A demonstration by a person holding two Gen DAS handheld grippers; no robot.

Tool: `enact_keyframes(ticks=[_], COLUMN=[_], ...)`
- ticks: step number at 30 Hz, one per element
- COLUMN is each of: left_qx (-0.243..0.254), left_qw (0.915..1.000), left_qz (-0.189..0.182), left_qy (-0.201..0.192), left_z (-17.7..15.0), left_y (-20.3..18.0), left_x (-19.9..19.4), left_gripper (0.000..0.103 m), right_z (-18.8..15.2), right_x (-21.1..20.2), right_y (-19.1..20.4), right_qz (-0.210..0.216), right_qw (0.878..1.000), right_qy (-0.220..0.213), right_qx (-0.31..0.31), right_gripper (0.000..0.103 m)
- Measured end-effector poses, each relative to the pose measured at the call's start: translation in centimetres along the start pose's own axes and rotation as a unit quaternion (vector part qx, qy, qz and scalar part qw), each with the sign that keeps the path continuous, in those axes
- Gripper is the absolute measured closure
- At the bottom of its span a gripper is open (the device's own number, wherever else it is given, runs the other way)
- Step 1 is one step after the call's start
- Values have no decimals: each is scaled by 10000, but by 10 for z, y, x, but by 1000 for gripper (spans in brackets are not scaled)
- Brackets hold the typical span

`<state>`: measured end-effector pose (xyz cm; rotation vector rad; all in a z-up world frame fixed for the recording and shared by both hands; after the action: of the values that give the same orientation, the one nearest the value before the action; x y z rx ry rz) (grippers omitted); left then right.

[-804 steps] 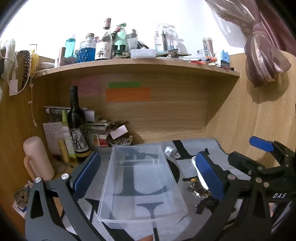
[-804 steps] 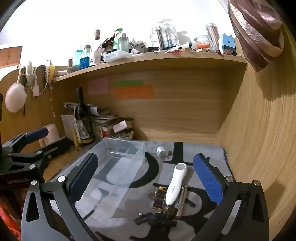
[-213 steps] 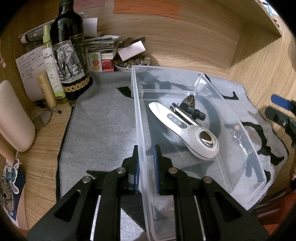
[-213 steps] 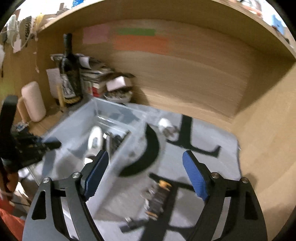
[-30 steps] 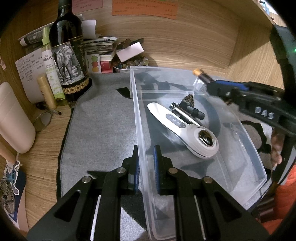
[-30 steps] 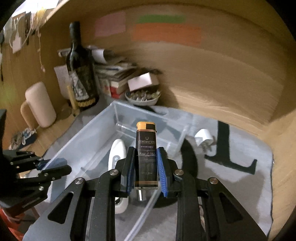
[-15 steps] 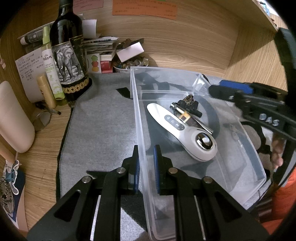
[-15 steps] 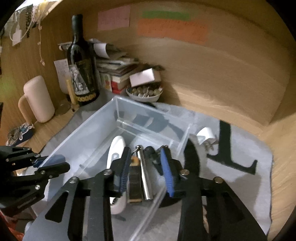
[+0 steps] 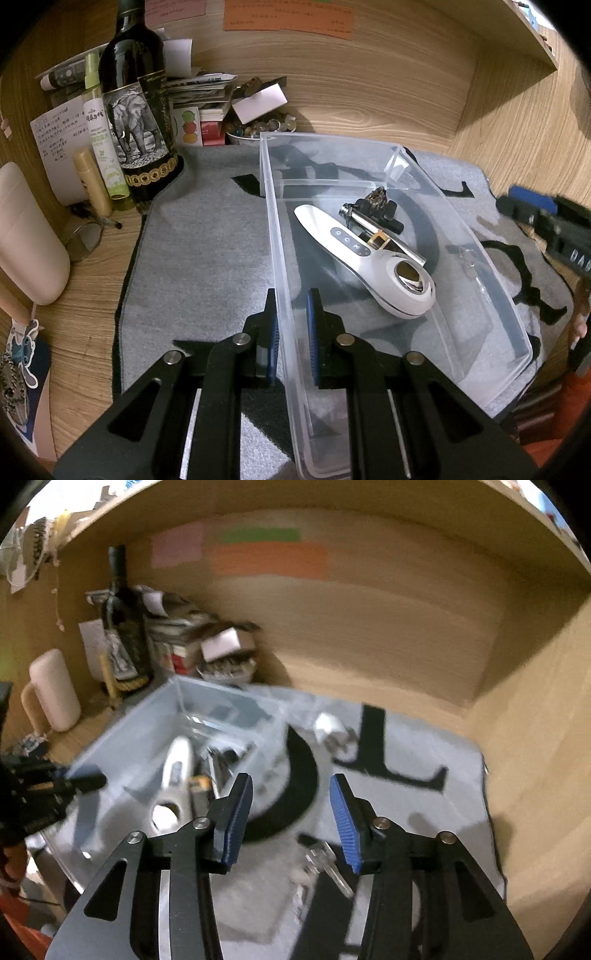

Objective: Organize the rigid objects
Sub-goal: 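Grasp the silver key ring on the mat with the right tool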

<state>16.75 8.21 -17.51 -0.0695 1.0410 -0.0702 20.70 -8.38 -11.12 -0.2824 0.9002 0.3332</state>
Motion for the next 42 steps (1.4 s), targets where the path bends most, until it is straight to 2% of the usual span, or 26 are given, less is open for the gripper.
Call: enact_keyframes(ticks=[3, 9, 16, 22, 25, 26, 27, 35, 42], left_qx=[-1, -10, 14, 14, 18, 20, 23, 34, 31], left_qw=[10000, 10000, 10000, 10000, 10000, 10000, 10000, 10000, 10000], left_qz=[1, -5, 28, 22, 22, 24, 28, 43, 39], left_qy=[-2, 15, 12, 16, 17, 18, 14, 17, 14], left_z=[0, -1, -1, -1, -1, -1, -1, -1, -1], left_y=[0, 1, 0, 0, 0, 0, 0, 0, 0], left_x=[0, -1, -1, -1, -1, -1, -1, -1, -1], left_gripper=[91, 91, 91, 91, 91, 91, 91, 91, 91], right_z=[-19, -55, -75, -69, -66, -65, -65, -62, -43], right_x=[11, 42, 66, 72, 74, 74, 73, 63, 35], right_y=[-9, -14, -13, -12, -9, -8, -8, -13, -19], right_qz=[-58, 135, 238, 319, 187, 205, 198, 218, 64], right_qw=[9996, 9958, 9908, 9910, 9928, 9931, 9933, 9940, 9975], right_qy=[271, 817, 1229, 1210, 1134, 1115, 1103, 944, 522], right_qx=[114, 378, 509, 474, 325, 299, 298, 510, 483], right_gripper=[63, 63, 63, 63, 72, 79, 80, 80, 80])
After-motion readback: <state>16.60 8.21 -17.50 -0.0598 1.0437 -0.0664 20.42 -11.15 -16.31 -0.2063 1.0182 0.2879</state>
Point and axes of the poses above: each gripper's, at about its wrist camera, not at the fingertips, and x roughly the way its jaws point, y to its left, z to its top, the point moved 9 cm from there along x, roughly the way its jaws point, and after that the axes turned 12 degrees about y, right-handed, at the moved point
